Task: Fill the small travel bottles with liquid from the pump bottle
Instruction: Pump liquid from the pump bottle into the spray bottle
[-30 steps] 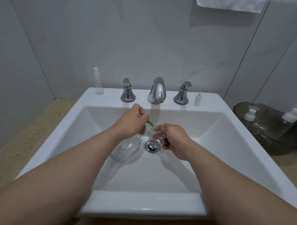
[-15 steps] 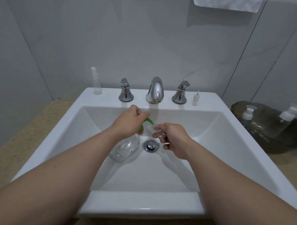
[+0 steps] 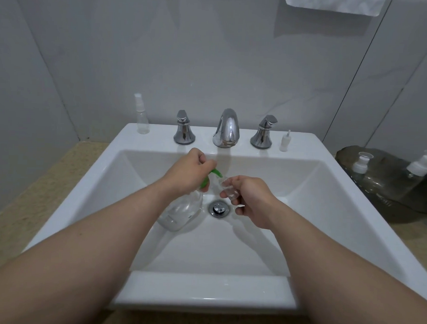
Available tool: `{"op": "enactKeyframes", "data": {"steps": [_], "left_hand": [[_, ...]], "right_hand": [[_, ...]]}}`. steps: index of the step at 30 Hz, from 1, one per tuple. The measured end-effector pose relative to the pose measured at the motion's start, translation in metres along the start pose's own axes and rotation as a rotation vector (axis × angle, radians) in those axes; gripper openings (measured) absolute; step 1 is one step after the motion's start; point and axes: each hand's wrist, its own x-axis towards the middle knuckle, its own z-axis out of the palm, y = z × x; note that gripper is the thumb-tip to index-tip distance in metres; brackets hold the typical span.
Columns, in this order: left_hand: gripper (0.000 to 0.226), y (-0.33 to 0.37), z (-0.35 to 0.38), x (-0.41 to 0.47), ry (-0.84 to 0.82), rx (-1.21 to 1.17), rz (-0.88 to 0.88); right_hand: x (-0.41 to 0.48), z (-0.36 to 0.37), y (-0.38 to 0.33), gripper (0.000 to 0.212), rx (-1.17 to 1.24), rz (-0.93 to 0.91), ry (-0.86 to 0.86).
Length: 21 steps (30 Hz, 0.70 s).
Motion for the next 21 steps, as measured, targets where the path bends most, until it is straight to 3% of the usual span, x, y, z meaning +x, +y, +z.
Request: {"op": "enactKeyframes", "data": {"steps": [16,21], "left_hand": [[0.013,-0.0025,-0.0001,0.0003,-0.009,0.071,0.021],[0.036,-0.0030,0.0011,-0.0004,0.012,0.059,0.016]], "right_hand": [[0.0007,0.0010,0.0022,0.028,-0.029,0.005,-0.006],[0.0024,-0.0008,0.0019,0.028,0.007,0.001,0.013]]}}
